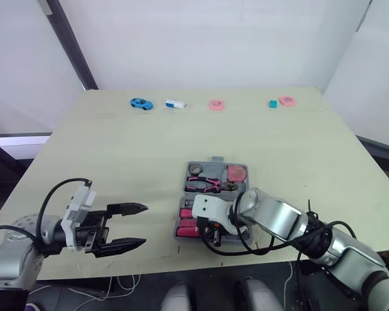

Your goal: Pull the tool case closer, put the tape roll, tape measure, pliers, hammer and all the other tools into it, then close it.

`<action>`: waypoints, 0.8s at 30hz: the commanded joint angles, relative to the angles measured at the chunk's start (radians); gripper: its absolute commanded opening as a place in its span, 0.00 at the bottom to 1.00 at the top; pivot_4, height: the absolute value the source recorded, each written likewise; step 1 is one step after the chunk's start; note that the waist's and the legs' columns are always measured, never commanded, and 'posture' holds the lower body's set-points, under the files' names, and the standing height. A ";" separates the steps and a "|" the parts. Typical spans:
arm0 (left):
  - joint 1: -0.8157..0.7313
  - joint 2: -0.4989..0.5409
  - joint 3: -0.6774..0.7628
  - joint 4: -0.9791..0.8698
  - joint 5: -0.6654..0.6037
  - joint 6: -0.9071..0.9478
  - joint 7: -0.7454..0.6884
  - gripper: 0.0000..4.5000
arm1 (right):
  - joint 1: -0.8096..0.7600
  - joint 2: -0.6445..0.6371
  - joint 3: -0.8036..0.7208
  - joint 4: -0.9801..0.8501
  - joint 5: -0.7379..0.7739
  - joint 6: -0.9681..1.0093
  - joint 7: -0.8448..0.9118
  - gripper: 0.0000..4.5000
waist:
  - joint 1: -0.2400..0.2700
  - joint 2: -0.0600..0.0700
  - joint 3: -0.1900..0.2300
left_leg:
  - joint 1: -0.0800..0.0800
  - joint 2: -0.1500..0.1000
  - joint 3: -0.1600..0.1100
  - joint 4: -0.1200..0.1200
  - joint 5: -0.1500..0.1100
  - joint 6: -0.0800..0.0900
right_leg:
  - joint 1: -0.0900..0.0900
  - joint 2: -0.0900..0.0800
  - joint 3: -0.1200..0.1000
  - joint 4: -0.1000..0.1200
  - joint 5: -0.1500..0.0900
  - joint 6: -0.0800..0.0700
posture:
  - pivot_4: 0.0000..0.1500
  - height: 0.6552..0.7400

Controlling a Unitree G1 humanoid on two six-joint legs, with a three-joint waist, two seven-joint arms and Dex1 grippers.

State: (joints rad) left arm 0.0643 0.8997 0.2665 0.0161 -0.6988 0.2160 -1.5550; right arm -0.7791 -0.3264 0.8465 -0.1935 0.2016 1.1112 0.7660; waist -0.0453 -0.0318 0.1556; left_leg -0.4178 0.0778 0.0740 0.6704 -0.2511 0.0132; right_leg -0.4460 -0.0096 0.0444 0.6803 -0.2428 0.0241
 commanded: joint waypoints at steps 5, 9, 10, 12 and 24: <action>0.012 0.009 0.030 -0.011 -0.012 -0.021 -0.057 1.00 | 0.032 0.013 -0.050 -0.004 -0.005 -0.099 0.013 0.49 | 0.003 0.000 0.000 | 0.000 0.001 0.000 0.000 0.000 0.000 | 0.000 0.001 0.000 0.000 0.000 -0.001 | 1.00 1.00; 0.007 0.006 0.025 -0.007 -0.011 -0.022 -0.054 1.00 | 0.109 -0.023 -0.144 -0.027 0.019 -0.241 0.041 0.49 | 0.007 0.000 0.000 | -0.001 0.000 0.001 0.000 0.000 0.000 | 0.000 -0.001 0.000 -0.001 0.000 0.000 | 1.00 1.00; 0.005 0.005 0.024 -0.006 -0.010 -0.022 -0.053 1.00 | 0.134 -0.032 -0.172 -0.030 0.026 -0.288 0.047 0.49 | 0.010 -0.001 0.000 | -0.001 -0.001 0.001 0.000 0.000 0.000 | 0.000 -0.002 0.000 -0.002 0.000 0.000 | 1.00 1.00; 0.002 0.003 0.021 -0.005 -0.010 -0.022 -0.052 1.00 | 0.200 -0.045 -0.237 -0.031 0.048 -0.389 0.071 0.49 | 0.009 0.000 0.000 | -0.001 -0.002 0.001 0.000 0.000 0.000 | 0.000 -0.003 0.000 -0.002 0.000 0.000 | 1.00 1.00; -0.005 -0.015 0.006 0.015 -0.003 -0.037 -0.058 1.00 | 0.425 -0.009 -0.381 0.094 0.075 -0.700 0.135 0.02 | 0.004 -0.001 0.000 | 0.000 -0.002 0.000 0.000 0.000 0.000 | 0.001 -0.001 0.000 -0.001 0.000 0.000 | 1.00 1.00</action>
State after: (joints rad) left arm 0.0581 0.8887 0.2648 0.0344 -0.6988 0.1993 -1.5560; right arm -0.3562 -0.3539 0.4849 -0.1004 0.2857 0.4633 0.9047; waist -0.0409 -0.0324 0.1554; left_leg -0.4181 0.0760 0.0745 0.6701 -0.2511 0.0131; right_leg -0.4454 -0.0109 0.0448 0.6794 -0.2427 0.0243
